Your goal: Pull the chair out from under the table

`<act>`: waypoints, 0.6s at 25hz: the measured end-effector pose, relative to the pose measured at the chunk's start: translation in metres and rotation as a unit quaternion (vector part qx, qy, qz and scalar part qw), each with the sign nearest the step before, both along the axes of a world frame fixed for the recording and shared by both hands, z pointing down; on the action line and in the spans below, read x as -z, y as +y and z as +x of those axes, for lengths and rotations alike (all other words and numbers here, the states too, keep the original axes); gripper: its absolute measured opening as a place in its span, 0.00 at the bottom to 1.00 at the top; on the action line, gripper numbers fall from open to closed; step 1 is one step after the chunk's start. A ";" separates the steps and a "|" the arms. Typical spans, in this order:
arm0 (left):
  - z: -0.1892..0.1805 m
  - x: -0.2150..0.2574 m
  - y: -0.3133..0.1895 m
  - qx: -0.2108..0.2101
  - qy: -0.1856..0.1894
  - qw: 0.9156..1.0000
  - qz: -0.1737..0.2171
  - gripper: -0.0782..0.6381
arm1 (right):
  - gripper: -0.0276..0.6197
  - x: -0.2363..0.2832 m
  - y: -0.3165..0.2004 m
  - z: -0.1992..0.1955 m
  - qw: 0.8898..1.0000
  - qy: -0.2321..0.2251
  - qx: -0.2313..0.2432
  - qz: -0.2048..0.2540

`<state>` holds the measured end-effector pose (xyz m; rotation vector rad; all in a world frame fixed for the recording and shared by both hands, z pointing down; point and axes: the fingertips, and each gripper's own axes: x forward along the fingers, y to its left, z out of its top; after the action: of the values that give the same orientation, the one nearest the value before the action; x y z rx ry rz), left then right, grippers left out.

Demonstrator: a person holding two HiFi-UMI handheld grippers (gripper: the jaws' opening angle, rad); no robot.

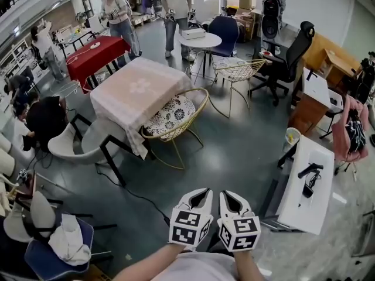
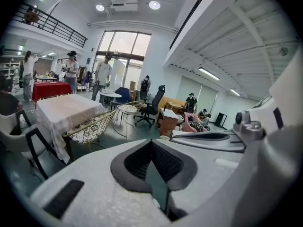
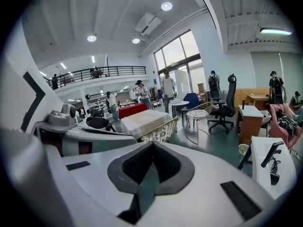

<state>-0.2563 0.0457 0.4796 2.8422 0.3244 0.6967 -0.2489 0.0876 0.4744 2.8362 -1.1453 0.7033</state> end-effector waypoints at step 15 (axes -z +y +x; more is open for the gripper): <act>0.135 0.006 0.030 0.047 -0.011 0.999 0.017 0.11 | 0.05 0.003 0.031 0.138 0.998 -0.009 0.056 0.010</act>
<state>-0.1216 0.0759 0.4732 2.8580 0.1752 0.7213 -0.1105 0.1185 0.4710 2.7598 -1.3093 0.7153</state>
